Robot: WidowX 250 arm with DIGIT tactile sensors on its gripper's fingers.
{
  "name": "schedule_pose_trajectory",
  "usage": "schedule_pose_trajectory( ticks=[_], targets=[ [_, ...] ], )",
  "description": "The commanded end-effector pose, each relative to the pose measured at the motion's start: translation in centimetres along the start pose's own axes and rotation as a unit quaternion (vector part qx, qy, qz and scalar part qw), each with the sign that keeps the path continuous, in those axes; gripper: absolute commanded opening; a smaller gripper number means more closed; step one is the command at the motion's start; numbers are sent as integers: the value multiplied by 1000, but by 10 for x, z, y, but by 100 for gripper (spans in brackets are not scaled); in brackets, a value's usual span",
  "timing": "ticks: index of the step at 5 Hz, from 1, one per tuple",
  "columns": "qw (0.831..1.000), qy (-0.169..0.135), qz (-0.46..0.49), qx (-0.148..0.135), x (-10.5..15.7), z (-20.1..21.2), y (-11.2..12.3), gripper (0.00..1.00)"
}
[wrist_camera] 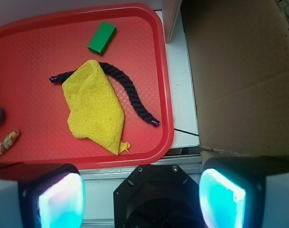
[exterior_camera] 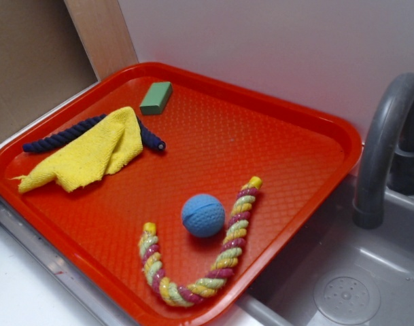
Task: Grab the blue ball.
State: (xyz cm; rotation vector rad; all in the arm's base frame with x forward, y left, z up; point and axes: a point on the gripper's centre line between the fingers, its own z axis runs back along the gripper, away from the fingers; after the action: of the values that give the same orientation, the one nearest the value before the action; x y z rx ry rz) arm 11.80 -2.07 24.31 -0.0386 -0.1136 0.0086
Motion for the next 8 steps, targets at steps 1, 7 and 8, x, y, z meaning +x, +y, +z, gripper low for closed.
schedule_pose_trajectory(
  ticks=[1, 7, 8],
  targets=[
    [1000, 0, 0, 0, 0, 0, 0, 100],
    [887, -114, -427, -133, 31, -83, -245, 100],
    [868, -74, -477, -117, 21, -115, -270, 100]
  ],
)
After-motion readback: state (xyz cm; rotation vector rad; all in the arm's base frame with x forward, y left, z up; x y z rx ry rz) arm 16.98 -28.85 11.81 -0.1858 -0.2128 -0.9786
